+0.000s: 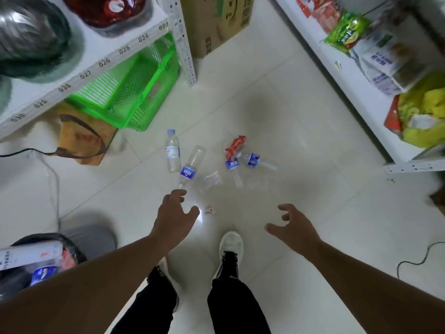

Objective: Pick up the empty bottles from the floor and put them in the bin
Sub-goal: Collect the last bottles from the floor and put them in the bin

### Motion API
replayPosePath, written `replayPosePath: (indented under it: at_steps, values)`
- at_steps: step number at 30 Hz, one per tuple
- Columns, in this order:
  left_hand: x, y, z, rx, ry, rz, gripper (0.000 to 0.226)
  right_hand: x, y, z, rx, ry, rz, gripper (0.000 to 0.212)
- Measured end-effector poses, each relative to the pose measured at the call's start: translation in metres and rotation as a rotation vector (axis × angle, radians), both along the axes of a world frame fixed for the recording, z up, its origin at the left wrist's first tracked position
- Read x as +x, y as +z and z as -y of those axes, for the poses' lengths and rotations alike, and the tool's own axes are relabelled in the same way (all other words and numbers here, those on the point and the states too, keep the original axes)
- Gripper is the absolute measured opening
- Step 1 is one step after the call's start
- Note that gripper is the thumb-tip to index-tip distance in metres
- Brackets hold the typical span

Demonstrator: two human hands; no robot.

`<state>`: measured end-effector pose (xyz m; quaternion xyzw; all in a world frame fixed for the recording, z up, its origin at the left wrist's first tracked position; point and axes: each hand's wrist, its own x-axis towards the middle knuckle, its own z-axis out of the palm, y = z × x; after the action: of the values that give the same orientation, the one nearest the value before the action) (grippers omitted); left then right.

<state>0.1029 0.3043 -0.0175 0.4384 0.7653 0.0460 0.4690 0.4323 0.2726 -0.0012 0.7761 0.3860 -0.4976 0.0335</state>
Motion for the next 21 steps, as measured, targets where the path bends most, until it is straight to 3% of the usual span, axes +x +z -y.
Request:
replayPosePath:
  at_steps: [12, 21]
  values:
    - [-0.022, -0.037, -0.028, -0.133, -0.177, 0.001, 0.063, -0.047, -0.008, -0.008, -0.068, -0.102, -0.044, 0.082]
    - [-0.022, -0.092, -0.055, -0.155, -0.277, -0.018, 0.065, -0.065, -0.076, -0.051, -0.085, -0.041, -0.045, 0.087]
